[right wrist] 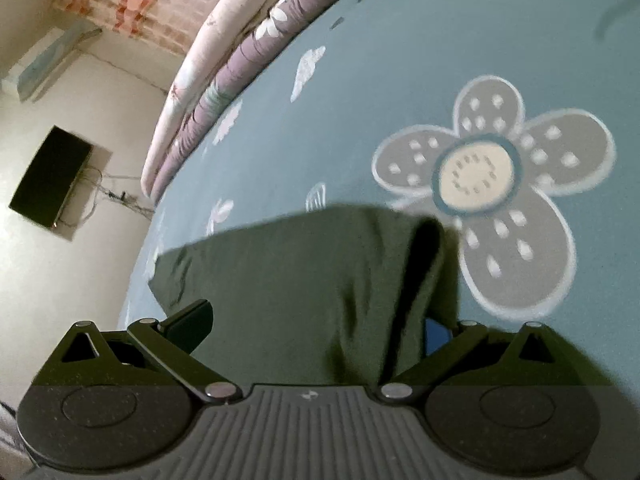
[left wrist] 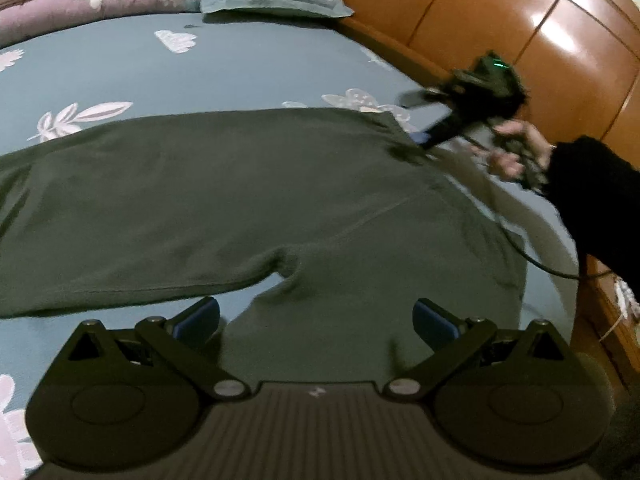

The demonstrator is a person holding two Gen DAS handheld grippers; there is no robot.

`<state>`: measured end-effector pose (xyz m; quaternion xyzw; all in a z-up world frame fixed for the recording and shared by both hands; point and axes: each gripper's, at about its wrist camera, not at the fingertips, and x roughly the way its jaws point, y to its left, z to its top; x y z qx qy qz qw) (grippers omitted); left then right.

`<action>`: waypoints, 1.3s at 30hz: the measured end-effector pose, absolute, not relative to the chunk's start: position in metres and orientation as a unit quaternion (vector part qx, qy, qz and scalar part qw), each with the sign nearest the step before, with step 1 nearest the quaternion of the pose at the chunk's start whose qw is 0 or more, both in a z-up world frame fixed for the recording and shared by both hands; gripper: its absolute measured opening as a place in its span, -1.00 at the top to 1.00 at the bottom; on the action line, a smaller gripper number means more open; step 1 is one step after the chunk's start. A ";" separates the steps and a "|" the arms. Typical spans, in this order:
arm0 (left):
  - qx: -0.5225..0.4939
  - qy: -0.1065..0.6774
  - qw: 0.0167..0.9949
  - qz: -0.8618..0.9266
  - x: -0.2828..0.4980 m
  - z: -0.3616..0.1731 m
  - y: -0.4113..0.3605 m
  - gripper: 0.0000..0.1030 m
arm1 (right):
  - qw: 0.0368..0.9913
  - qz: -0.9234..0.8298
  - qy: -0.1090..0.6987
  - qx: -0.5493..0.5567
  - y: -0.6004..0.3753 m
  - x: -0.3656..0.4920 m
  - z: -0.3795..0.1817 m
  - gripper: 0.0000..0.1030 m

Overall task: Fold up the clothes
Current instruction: 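Lower the right tool onto the waistband edge and close it, then lift the gripped waistband up with the right tool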

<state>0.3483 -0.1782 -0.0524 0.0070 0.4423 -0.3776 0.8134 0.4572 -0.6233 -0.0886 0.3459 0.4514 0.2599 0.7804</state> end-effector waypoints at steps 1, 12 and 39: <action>0.005 0.442 0.813 -0.379 0.348 -0.052 -0.178 -0.98 | 0.781 0.259 0.447 0.351 -0.622 0.464 -0.090 -1.00; 0.002 0.446 0.817 -0.366 0.348 -0.056 -0.170 -0.98 | 0.783 0.290 0.429 0.344 -0.625 0.464 -0.098 -0.75; 0.012 0.448 0.818 -0.360 0.344 -0.051 -0.173 -0.98 | 0.839 0.198 0.436 0.258 -0.611 0.473 -0.095 0.83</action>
